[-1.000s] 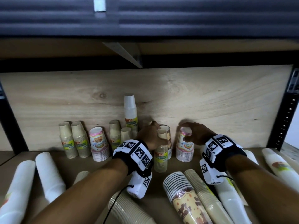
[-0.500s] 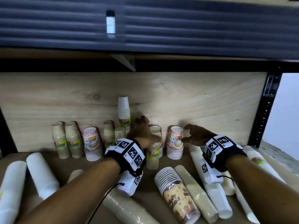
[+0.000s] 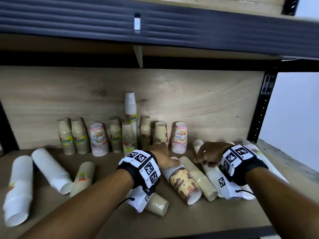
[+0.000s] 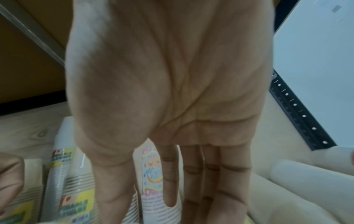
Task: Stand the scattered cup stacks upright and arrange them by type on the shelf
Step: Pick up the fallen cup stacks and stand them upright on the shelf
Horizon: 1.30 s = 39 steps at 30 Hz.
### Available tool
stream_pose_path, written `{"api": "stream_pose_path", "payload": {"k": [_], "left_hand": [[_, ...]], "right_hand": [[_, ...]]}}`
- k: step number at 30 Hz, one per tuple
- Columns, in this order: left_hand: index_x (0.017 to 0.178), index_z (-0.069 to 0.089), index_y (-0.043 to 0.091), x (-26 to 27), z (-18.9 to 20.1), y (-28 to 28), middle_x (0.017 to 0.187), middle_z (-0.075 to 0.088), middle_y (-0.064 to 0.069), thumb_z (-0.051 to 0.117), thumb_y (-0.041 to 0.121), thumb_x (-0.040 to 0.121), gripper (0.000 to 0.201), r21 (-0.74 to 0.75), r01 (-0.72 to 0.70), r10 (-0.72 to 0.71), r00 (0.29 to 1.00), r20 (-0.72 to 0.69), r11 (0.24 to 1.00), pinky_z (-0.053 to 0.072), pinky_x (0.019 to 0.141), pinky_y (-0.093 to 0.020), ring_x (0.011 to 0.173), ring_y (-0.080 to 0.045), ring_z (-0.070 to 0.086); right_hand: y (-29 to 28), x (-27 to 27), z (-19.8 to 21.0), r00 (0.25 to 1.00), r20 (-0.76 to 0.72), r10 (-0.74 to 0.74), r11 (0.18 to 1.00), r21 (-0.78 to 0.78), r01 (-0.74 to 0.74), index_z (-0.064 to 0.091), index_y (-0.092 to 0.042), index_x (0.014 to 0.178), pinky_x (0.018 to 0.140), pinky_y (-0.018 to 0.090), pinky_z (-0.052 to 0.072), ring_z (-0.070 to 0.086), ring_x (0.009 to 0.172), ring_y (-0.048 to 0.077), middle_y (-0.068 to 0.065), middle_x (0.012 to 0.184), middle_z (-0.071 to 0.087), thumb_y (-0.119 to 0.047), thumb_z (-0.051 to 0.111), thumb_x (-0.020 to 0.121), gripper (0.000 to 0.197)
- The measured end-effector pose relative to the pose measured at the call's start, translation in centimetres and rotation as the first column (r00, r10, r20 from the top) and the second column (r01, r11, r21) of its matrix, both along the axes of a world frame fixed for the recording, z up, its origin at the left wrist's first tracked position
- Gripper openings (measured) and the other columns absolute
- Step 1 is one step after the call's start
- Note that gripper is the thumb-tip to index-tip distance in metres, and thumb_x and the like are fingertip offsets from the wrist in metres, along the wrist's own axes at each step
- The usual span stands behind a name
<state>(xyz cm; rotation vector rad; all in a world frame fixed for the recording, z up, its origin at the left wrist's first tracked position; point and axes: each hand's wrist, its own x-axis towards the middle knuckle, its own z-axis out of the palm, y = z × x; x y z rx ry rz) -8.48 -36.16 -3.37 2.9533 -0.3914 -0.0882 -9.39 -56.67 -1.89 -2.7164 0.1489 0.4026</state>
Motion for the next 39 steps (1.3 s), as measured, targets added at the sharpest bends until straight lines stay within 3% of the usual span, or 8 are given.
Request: {"api": "stream_pose_path", "payload": {"k": [5, 8, 12, 17, 23, 31, 35, 39], "left_hand": [[0.150, 0.011, 0.018, -2.1, -1.2, -1.0, 0.152, 0.034, -0.007, 0.046, 0.086, 0.063, 0.116, 0.014, -0.047, 0.049, 0.991, -0.125, 0.999, 0.036, 0.105, -0.038, 0.136, -0.027, 0.038], [0.153, -0.001, 0.018, -3.3, -1.4, -1.7, 0.155, 0.029, -0.008, 0.047, 0.082, 0.070, 0.115, -0.024, -0.048, 0.043, 0.984, -0.171, 0.999, 0.033, 0.107, -0.034, 0.139, -0.027, 0.034], [0.151, -0.010, 0.022, -4.1, -2.1, -2.4, 0.151, 0.033, -0.010, 0.053, 0.081, 0.067, 0.120, -0.034, -0.068, 0.060, 0.979, -0.197, 0.997, 0.037, 0.106, -0.037, 0.135, -0.030, 0.039], [0.146, -0.003, 0.021, -3.6, -2.0, -2.5, 0.136, 0.050, -0.010, 0.064, 0.067, 0.067, 0.113, -0.062, -0.122, 0.099, 0.949, -0.299, 0.991, 0.043, 0.101, -0.038, 0.121, -0.029, 0.051], [0.141, 0.011, 0.017, -3.1, -1.7, -2.3, 0.124, 0.053, -0.008, 0.068, 0.056, 0.070, 0.099, -0.112, -0.131, 0.080, 0.925, -0.372, 0.985, 0.047, 0.100, -0.039, 0.111, -0.025, 0.058], [0.141, 0.001, 0.017, -2.8, -1.7, -2.3, 0.112, 0.059, -0.006, 0.072, 0.048, 0.066, 0.107, -0.113, -0.133, 0.087, 0.936, -0.341, 0.985, 0.051, 0.093, -0.036, 0.101, -0.023, 0.061], [0.126, 0.041, 0.005, -2.7, 0.2, -0.9, 0.110, 0.059, -0.007, 0.072, 0.042, 0.074, 0.071, -0.064, -0.113, 0.094, 0.963, -0.252, 0.991, 0.050, 0.091, -0.032, 0.109, -0.026, 0.061], [0.141, 0.020, 0.006, -1.8, 2.5, 1.8, 0.135, 0.045, -0.011, 0.078, 0.038, 0.072, 0.095, -0.070, -0.149, 0.136, 0.978, -0.160, 0.986, 0.046, 0.101, -0.038, 0.122, -0.028, 0.050]], "right_hand": [[-0.1, -1.4, -1.0, 0.999, -0.042, -0.010, 1.000, 0.003, 0.010, 0.067, 0.003, 0.106, 0.064, 0.028, 0.052, 0.058, 0.060, 0.017, 0.008, 0.083, 0.068, -0.035, 0.068, 0.085, 0.044], [0.1, -1.9, -1.5, 1.000, -0.021, -0.020, 0.999, 0.039, 0.021, 0.062, -0.005, 0.112, 0.055, 0.024, 0.052, 0.056, 0.054, 0.017, 0.007, 0.078, 0.063, -0.029, 0.074, 0.079, 0.042], [0.1, -2.0, -1.6, 0.999, -0.025, 0.028, 0.998, -0.053, -0.029, 0.055, -0.016, 0.120, 0.077, 0.033, 0.058, 0.065, 0.067, 0.018, 0.005, 0.086, 0.069, -0.032, 0.078, 0.072, 0.055], [0.4, -2.2, -1.1, 0.988, -0.107, 0.111, 0.981, -0.149, -0.126, 0.058, -0.014, 0.124, 0.074, 0.029, 0.054, 0.063, 0.066, 0.015, 0.004, 0.087, 0.071, -0.043, 0.074, 0.076, 0.058], [0.7, -2.2, -1.5, 0.964, -0.234, 0.127, 0.947, -0.260, -0.188, 0.051, -0.017, 0.136, 0.101, 0.036, 0.045, 0.058, 0.121, 0.024, 0.006, 0.131, 0.062, -0.061, 0.066, 0.074, 0.078], [1.0, -1.4, -1.7, 0.963, -0.258, 0.084, 0.977, -0.169, -0.130, 0.038, -0.019, 0.144, 0.095, 0.039, 0.052, 0.065, 0.100, 0.021, 0.009, 0.119, 0.067, -0.044, 0.080, 0.070, 0.088], [0.5, -1.1, -0.9, 0.953, -0.295, 0.072, 0.981, -0.149, -0.121, 0.055, -0.013, 0.124, 0.076, 0.029, 0.051, 0.064, 0.101, 0.022, 0.009, 0.116, 0.067, -0.048, 0.075, 0.071, 0.066], [0.3, -0.1, 0.9, 0.981, -0.136, 0.141, 0.944, -0.280, -0.175, 0.057, -0.013, 0.099, 0.084, 0.038, 0.054, 0.064, 0.085, 0.021, 0.005, 0.090, 0.067, -0.059, 0.071, 0.061, 0.061]]}}
